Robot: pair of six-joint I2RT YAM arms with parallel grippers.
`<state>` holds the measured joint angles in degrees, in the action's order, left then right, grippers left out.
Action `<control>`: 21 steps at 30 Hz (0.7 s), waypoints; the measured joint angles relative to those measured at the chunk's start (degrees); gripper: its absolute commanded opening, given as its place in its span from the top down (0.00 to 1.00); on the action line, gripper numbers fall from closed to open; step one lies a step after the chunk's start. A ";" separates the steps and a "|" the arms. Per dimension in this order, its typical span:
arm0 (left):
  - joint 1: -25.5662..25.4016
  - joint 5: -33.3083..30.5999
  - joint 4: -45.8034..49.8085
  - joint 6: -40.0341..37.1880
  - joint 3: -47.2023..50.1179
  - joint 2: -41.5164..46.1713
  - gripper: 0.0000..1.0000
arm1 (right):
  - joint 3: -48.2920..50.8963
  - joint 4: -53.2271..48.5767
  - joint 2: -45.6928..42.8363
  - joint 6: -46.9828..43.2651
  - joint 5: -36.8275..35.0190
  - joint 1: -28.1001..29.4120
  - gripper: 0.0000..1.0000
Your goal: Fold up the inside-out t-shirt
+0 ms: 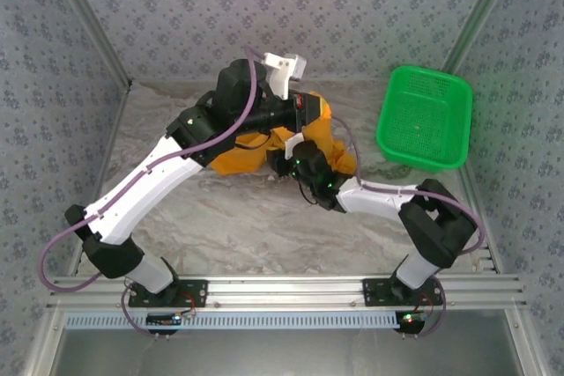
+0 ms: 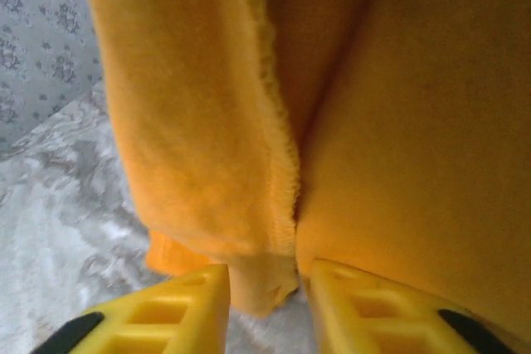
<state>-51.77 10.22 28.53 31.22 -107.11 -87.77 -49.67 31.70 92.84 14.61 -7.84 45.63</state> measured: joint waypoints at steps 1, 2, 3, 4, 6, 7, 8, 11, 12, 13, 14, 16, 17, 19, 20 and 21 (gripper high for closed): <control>0.00 -0.87 -0.59 -0.74 -0.04 0.00 1.00 | -0.07 1.36 0.66 -0.20 1.53 -0.83 0.90; 0.02 -1.70 -1.07 -1.62 -0.24 0.00 1.00 | -0.13 2.75 1.38 -0.70 3.58 -1.73 0.94; 0.02 -2.69 -1.49 -2.64 -0.59 0.00 1.00 | -0.26 3.45 1.97 -1.11 6.08 -2.36 0.97; 0.00 -3.72 -1.42 -3.69 -1.25 0.00 1.00 | -0.42 3.56 2.29 -1.60 8.59 -2.78 1.00; 0.02 -6.80 -1.42 -6.21 -3.13 0.00 1.00 | -0.87 2.78 2.38 -3.52 13.68 -2.97 1.00; 0.35 -8.20 -1.60 -7.13 -3.98 0.02 1.00 | -1.16 2.12 2.29 -4.39 15.39 -2.97 1.00; 0.74 -9.77 -1.81 -8.17 -4.87 0.11 1.00 | -1.42 0.66 1.88 -5.60 17.25 -3.02 1.00; 4.07 -12.63 -2.19 -9.38 -6.38 0.66 1.00 | -1.20 -6.08 -2.25 -9.18 20.83 -4.17 1.00; 5.68 -13.40 -2.27 -9.33 -6.58 0.79 1.00 | -0.94 -8.70 -4.85 -10.40 21.86 -5.29 1.00; 7.37 -14.25 -2.36 -9.31 -6.64 0.87 1.00 | -0.79 -11.04 -7.34 -11.32 22.45 -6.54 1.00; 8.96 -15.04 -2.43 -9.22 -6.64 0.94 1.00 | -0.70 -13.90 -10.84 -12.48 23.06 -8.37 1.00; 11.87 -16.17 -2.43 -8.85 -6.64 0.94 1.00 | -0.72 -17.77 -17.35 -14.36 23.82 -12.04 0.76; 12.98 -16.37 -2.43 -8.63 -6.64 0.94 1.00 | -0.79 -19.39 -20.59 -15.63 24.44 -13.81 0.54; 14.14 -16.28 -2.45 -8.13 -6.64 0.94 1.00 | -1.55 -21.88 -24.24 -18.34 25.88 -14.97 0.36; 14.29 -16.26 -2.45 -7.78 -6.67 0.94 1.00 | -2.16 -22.58 -24.61 -19.67 27.21 -14.23 0.34; 14.27 -16.09 -2.43 -7.56 -6.71 0.94 1.00 | -2.60 -22.58 -24.24 -21.16 28.61 -12.52 0.33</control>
<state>-37.50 -5.87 26.11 23.66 -113.82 -86.83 -52.27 9.13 68.60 -6.55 20.78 33.10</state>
